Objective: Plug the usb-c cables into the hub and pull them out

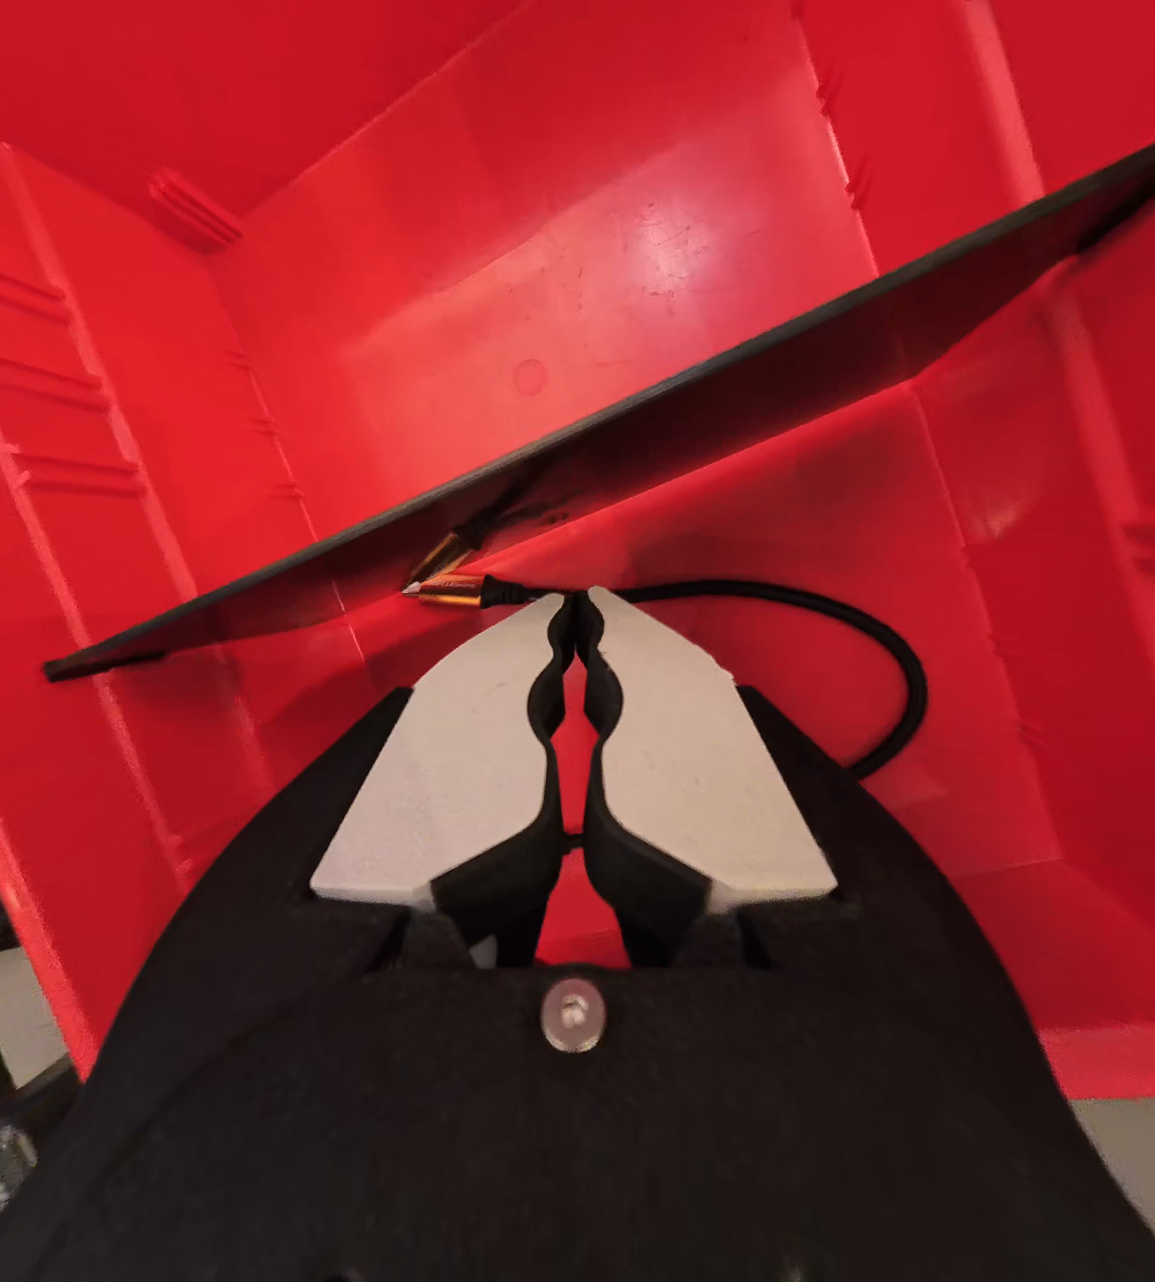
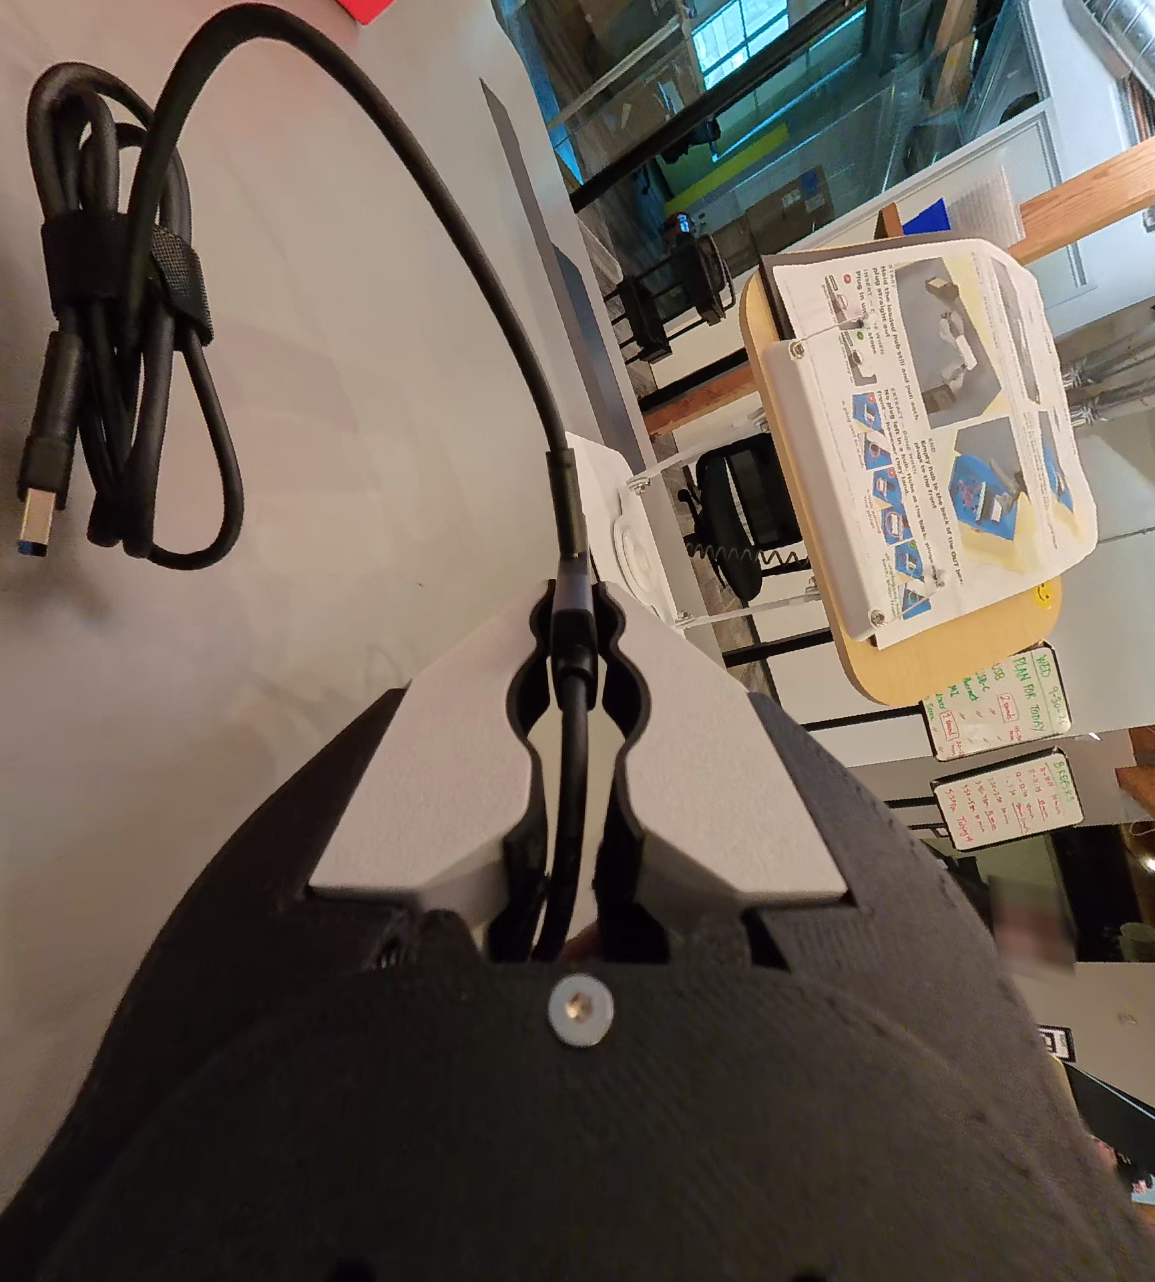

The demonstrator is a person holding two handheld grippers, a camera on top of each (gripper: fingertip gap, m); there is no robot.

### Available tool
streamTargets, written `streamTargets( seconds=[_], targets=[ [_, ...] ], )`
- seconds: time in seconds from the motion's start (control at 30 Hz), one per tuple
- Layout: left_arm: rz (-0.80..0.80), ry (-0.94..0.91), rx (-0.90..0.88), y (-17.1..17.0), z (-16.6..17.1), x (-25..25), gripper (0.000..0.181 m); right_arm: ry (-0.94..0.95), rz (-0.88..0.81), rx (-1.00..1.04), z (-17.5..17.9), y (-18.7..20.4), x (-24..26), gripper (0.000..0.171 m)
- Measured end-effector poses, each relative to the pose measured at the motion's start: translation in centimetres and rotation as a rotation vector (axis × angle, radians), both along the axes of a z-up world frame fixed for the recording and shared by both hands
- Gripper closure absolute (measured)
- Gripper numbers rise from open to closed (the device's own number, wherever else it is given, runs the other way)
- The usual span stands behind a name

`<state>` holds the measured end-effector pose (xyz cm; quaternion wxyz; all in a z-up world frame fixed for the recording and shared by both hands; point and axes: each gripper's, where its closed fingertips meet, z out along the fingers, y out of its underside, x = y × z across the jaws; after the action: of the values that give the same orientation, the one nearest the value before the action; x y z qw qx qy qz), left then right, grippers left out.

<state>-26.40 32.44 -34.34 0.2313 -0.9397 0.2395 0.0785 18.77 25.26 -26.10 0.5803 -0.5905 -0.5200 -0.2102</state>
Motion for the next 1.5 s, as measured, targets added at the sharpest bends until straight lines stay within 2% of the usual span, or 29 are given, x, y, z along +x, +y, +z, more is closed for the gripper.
streamTargets(
  seconds=[0.13, 0.17, 0.27, 0.33, 0.4, 0.53, 0.67, 0.9, 1.0, 1.13, 1.33, 1.5],
  targets=[
    [0.047, -0.041, -0.023, -0.3, 0.2, -0.4, 0.181, 0.001, 0.006, -0.001, 0.0, 0.0, -0.3, 0.165],
    [0.069, -0.032, -0.032, -0.2, 0.0, -0.8, 0.175, 0.001, 0.008, 0.000, 0.0, 0.0, -0.5, 0.165],
    [0.060, -0.079, -0.035, 0.1, -0.5, -0.4, 0.138, 0.003, 0.011, 0.000, 0.0, -0.1, -0.6, 0.165],
    [-0.010, -0.056, 0.001, 0.4, 0.0, -0.2, 0.129, 0.003, 0.009, -0.001, 0.0, -0.2, -0.4, 0.165],
    [-0.193, -0.007, 0.051, 0.3, 0.8, 0.9, 0.140, -0.001, 0.007, -0.003, -0.1, -0.2, -0.1, 0.165],
    [-0.496, 0.246, 0.000, -0.7, 0.3, 0.6, 0.140, -0.009, 0.007, -0.008, -0.3, -0.1, 0.2, 0.165],
    [-0.644, 0.240, -0.141, -1.5, -1.5, 1.0, 0.143, -0.004, 0.007, -0.011, -0.3, -0.1, 0.0, 0.165],
    [-0.705, 0.108, -0.238, -1.2, -2.0, 2.0, 0.166, -0.007, 0.012, -0.034, -0.9, 0.0, -0.1, 0.165],
    [-0.712, 0.086, -0.267, -1.2, -2.1, 2.1, 0.171, -0.007, 0.014, -0.036, -0.9, 0.2, -0.2, 0.165],
    [-0.703, 0.040, -0.252, -1.4, -2.2, 2.5, 0.177, 0.002, 0.016, -0.039, -1.0, 0.4, -0.5, 0.165],
    [-0.744, 0.118, -0.214, -2.2, -2.1, 2.1, 0.178, -0.008, 0.022, -0.048, -1.3, 0.5, -0.4, 0.165],
    [-0.713, 0.081, -0.092, -1.9, 0.3, 2.5, 0.179, -0.006, 0.014, -0.050, -1.2, 0.7, 0.2, 0.165]
  ],
)
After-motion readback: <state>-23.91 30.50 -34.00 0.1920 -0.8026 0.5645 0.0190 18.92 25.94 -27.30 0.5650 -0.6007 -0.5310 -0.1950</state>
